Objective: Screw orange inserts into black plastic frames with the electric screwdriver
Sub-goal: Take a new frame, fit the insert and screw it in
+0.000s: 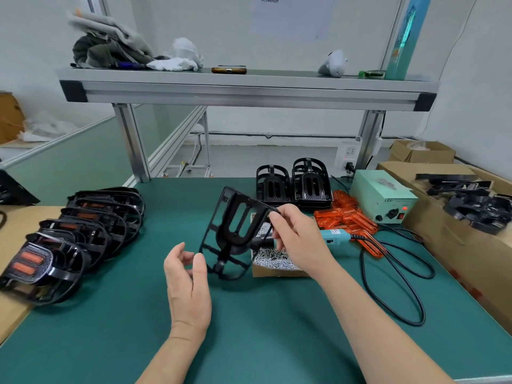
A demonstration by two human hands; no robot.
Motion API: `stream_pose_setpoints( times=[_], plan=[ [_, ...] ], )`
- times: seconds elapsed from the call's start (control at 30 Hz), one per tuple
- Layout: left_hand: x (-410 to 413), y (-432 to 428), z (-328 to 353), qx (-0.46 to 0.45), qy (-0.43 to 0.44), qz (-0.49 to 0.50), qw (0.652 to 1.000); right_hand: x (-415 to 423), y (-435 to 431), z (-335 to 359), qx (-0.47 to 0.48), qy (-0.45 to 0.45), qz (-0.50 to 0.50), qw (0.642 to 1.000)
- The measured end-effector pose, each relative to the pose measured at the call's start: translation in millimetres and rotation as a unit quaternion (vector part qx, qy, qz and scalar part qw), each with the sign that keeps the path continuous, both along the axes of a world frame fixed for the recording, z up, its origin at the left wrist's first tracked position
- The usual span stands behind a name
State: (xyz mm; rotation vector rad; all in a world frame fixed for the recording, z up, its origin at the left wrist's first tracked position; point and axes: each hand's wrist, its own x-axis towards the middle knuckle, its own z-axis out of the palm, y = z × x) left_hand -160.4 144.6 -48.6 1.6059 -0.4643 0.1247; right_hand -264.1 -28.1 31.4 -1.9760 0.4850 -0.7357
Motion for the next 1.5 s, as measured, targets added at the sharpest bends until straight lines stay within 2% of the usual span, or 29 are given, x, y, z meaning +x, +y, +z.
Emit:
stream_pose_setpoints(
  times=[0.17, 0.3, 0.53, 0.67, 0.87, 1.03, 1.23, 1.37, 1.5],
  plan=[
    [0.0, -1.4, -2.0, 0.013, -0.010, -0.004, 1.000, -2.1, -2.7, 9.1, -0.054, 0.075, 0.005, 0.996],
    [2.5, -1.6, -5.5, 0.051, -0.035, -0.008, 0.998, -0.3, -3.2, 9.7, -0.051, 0.096, 0.036, 0.993],
    [7.2, -2.5, -9.6, 0.086, 0.047, -0.078, 0.992, 9.4, -7.8, 6.3, -0.068, 0.095, 0.025, 0.993],
    [7.9, 0.5, -6.7, 0.078, 0.092, -0.113, 0.986, 9.8, -7.0, -2.0, -0.064, 0.085, 0.020, 0.994],
    [7.3, 3.5, -2.7, 0.040, 0.134, -0.082, 0.987, 0.2, 5.2, -21.8, -0.034, 0.012, -0.010, 0.999],
    [11.7, 2.0, -8.1, 0.016, 0.154, -0.075, 0.985, -16.5, 17.7, -50.8, -0.009, 0.016, -0.010, 1.000],
    [12.5, 4.7, -7.3, 0.002, 0.168, -0.106, 0.980, -17.7, 20.7, -67.5, 0.024, 0.031, 0.032, 0.999],
    [9.5, 5.4, -2.5, -0.018, 0.156, -0.128, 0.979, -17.5, 15.1, -69.4, 0.027, 0.006, -0.011, 1.000],
    [12.1, 7.1, -4.4, -0.028, 0.124, -0.099, 0.987, -22.5, 5.5, -70.3, 0.039, -0.013, -0.045, 0.998]
  ],
)
